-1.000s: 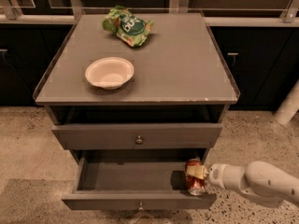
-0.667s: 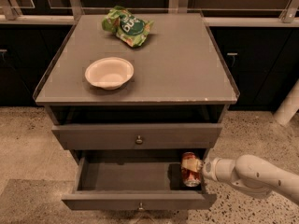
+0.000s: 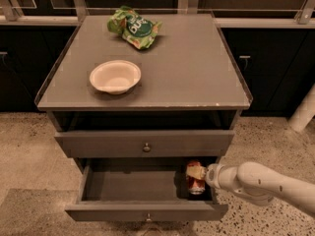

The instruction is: Place coke can into middle drawer

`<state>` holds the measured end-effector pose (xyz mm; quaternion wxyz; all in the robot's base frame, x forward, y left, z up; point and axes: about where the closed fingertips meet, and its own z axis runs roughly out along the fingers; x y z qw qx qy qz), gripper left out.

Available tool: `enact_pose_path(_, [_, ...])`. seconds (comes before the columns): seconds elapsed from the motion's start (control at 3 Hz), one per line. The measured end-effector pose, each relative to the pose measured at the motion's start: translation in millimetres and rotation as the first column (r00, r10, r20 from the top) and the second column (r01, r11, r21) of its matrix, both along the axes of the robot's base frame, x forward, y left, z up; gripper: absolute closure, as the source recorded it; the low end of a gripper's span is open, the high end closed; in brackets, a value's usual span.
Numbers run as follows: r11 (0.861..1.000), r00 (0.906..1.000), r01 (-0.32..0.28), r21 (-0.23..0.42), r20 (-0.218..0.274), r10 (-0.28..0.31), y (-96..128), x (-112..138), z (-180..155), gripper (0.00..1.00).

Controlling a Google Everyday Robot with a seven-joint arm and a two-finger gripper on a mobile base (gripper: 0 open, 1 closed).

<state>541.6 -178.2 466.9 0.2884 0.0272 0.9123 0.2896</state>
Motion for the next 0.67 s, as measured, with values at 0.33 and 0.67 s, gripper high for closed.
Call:
enact_pose_path(0.33, [1.0, 0.9996, 0.029, -0.008, -0.006, -0.029, 5.1, -1.7, -16.1, 1.0])
enact_pose_path(0.67, [0.999, 0.9995, 0.033, -0.011, -0.003, -0.033, 4.2, -0.7, -16.3, 0.82])
